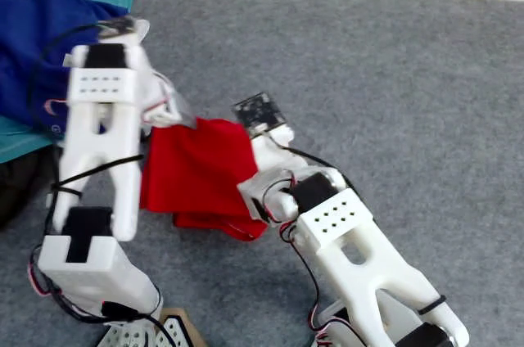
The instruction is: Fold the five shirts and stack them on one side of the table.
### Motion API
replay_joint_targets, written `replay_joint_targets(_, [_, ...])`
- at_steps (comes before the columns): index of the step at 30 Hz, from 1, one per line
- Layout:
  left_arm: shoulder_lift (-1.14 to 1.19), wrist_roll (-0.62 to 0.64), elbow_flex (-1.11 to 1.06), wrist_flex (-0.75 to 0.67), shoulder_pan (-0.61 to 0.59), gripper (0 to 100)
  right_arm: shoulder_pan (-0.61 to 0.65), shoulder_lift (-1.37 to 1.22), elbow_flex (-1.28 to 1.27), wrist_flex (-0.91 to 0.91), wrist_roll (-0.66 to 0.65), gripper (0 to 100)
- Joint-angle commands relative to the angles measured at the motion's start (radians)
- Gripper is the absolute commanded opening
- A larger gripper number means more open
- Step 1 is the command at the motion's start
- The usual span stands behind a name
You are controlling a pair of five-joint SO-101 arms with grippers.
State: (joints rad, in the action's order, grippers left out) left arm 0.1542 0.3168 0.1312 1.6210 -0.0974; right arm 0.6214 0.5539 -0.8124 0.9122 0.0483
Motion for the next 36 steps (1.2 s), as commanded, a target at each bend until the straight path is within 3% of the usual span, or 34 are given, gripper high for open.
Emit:
replay_joint_targets(1, [0.001, 0.003, -0.136, -0.072, 0.077, 33, -0.054, 0.002, -0.025, -0.077, 0.052, 0.6])
replay_joint_targets(5, [0.001, 0.002, -0.337, -0.281, 0.039, 33, -0.064, 0.002, -0.039, -0.099, 0.092, 0.7])
replay_joint_targets(8, [0.001, 0.002, -0.395, -0.351, 0.004, 33, -0.064, 0.002, -0.036, -0.102, 0.092, 3.9])
replay_joint_targets(13, [0.002, 0.002, -0.440, -0.396, -0.053, 33, -0.065, 0.001, -0.036, -0.105, 0.092, 13.1])
replay_joint_targets(25, [-0.001, -0.057, -0.467, -0.416, -0.073, 33, -0.085, -0.002, -0.096, -0.229, 0.092, 13.1])
replay_joint_targets(31, [0.001, -0.060, -0.466, -0.419, -0.073, 33, -0.111, -0.182, -0.028, -0.223, 0.133, 13.6])
replay_joint_targets(36, [0.001, -0.061, -0.466, -0.422, -0.073, 33, -0.111, -0.361, 0.090, -0.197, 0.155, 26.3])
